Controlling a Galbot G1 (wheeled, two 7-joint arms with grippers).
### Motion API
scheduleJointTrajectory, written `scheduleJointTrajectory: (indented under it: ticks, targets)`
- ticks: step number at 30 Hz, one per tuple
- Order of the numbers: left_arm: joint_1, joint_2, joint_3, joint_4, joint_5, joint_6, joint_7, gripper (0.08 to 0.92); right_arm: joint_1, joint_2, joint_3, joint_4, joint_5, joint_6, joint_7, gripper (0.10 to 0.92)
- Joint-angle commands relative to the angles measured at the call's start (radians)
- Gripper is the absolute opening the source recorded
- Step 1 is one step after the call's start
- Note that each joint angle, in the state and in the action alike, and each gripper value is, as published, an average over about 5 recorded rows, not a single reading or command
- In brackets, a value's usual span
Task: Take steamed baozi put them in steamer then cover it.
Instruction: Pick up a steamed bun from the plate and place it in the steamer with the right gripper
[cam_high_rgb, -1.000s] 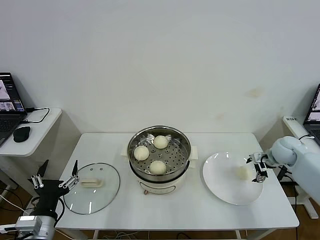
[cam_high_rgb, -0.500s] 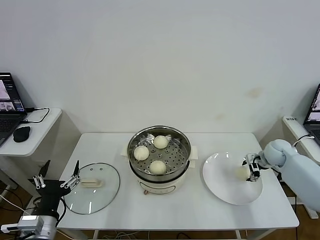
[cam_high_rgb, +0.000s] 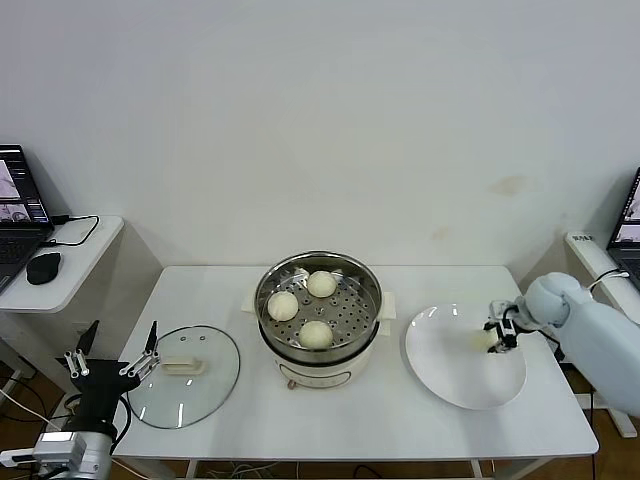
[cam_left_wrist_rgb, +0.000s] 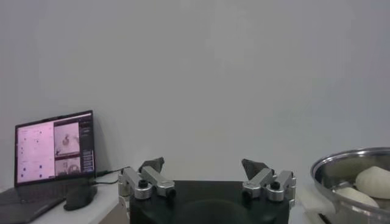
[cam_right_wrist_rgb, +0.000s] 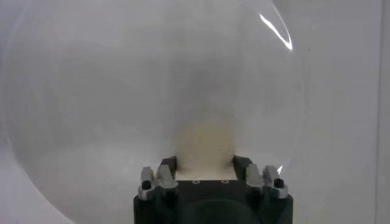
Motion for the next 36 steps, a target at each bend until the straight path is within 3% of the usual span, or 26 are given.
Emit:
scheduleJointTrajectory:
  ticks: [1,10,16,21,31,36]
  targets:
    - [-0.002,0.001,0.001,-0.001,-0.001,0.0,0.0,0.823,0.241,-0.12,-0.191,0.12,0.16,-0.048,-0.023,0.521]
    - [-0.013,0.009,0.013,-0.002,-0.001,0.001,0.0,0.823,0.717,-0.133,-0.541,0.331,0.473,-0.185,-0.005,0.534]
    - [-0.024,0.011,0.021,-0.001,-0.001,0.003,0.0,0.823,0.936,-0.005,-0.727,0.436,0.687,-0.316,0.069,0.535]
    - [-0.032,0.006,0.023,0.004,-0.001,0.002,0.0,0.823,0.943,0.124,-0.783,0.481,0.859,-0.425,0.165,0.539]
    - [-0.035,-0.009,0.023,0.003,-0.001,0.001,-0.001,0.823,0.796,0.295,-0.813,0.436,0.938,-0.571,0.335,0.543]
    - [-0.033,-0.014,0.022,0.001,-0.002,0.0,-0.002,0.823,0.693,0.344,-0.814,0.371,0.903,-0.594,0.387,0.543]
